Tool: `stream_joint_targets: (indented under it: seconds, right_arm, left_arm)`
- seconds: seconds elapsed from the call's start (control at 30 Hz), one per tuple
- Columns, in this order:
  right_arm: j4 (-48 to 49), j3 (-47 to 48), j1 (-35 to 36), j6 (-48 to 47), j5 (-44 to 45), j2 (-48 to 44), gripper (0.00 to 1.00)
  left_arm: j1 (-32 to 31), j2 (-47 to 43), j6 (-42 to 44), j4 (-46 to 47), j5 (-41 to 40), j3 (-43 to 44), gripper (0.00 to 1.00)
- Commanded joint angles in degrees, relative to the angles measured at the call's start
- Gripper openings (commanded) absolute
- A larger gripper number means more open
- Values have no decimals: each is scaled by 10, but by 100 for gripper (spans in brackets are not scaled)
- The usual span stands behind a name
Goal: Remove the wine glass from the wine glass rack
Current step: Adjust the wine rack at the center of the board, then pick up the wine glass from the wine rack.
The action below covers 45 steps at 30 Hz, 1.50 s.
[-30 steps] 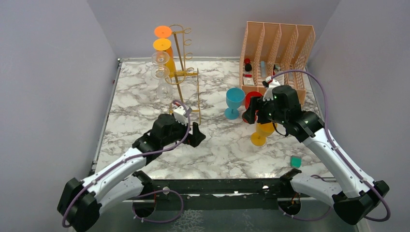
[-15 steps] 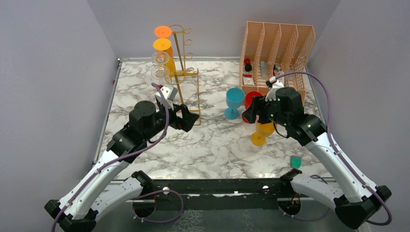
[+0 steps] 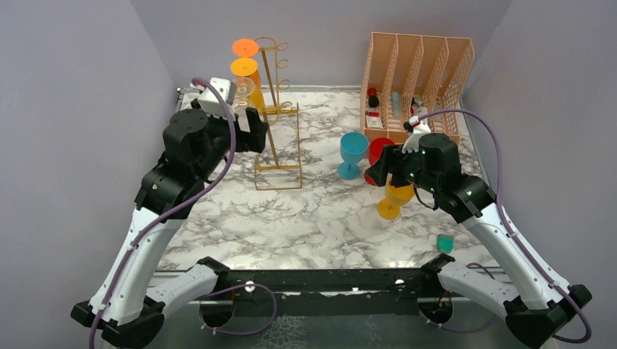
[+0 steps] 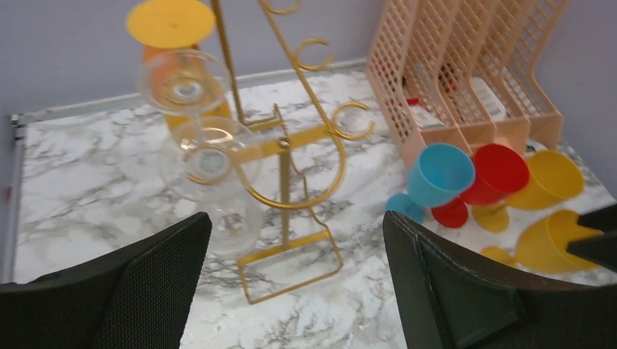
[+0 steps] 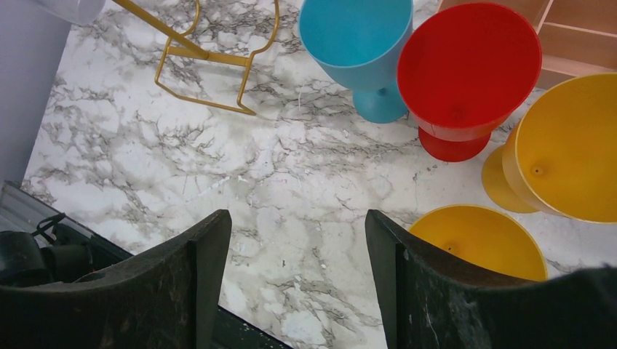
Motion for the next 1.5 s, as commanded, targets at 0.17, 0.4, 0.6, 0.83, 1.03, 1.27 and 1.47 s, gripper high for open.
stream_joint_targets:
  seconds: [0.17,0.4,0.6,0.83,1.03,1.27,1.47]
  right_arm:
    - [14,7,2,-1,13,-2,71]
    - [13,9,2,-7,20,4,71]
    - [17,11,2,-8,9,18,71]
    - [14,13,2,-9,3,19,71]
    - [17,11,2,-10,-1,17,71]
    - [23,11,2,-9,-6,18,71]
    - [23,11,2,-7,-8,21,71]
  left_arm:
    - [300,105,-7,-3,223,91,94]
    - [468,106,-136,112,505,25,86]
    - [475,116,-189,181,595,-19,79]
    - [475,140,-220,212,626,-44,66]
    - [473,169,-223,207,620,-37,61]
    - [445,199,-216,200,598,-26,59]
    - [434,211,-215,201,581,-15,53]
